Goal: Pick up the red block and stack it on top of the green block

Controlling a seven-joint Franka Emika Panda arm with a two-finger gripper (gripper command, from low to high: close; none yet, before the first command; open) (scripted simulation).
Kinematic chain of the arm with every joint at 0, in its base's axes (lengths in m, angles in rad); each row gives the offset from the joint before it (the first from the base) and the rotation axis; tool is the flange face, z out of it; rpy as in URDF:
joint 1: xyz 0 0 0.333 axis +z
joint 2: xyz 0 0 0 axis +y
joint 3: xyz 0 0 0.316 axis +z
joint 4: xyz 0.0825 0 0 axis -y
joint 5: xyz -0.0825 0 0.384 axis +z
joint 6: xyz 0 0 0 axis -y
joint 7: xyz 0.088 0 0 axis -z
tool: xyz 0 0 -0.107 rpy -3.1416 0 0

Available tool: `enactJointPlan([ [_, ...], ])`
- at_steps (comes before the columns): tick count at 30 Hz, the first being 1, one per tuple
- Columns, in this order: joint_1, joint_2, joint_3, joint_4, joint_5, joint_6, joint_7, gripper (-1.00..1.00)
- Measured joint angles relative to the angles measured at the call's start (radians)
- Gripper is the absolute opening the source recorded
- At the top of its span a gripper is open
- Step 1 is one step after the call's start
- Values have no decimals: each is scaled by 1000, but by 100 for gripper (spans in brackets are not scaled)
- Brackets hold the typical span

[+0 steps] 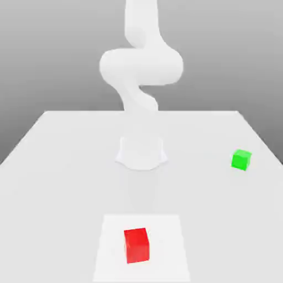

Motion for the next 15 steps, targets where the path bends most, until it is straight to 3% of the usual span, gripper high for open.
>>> enactJointPlan([
  [15, 42, 550, -53, -206, 29, 269, -158, 0],
])
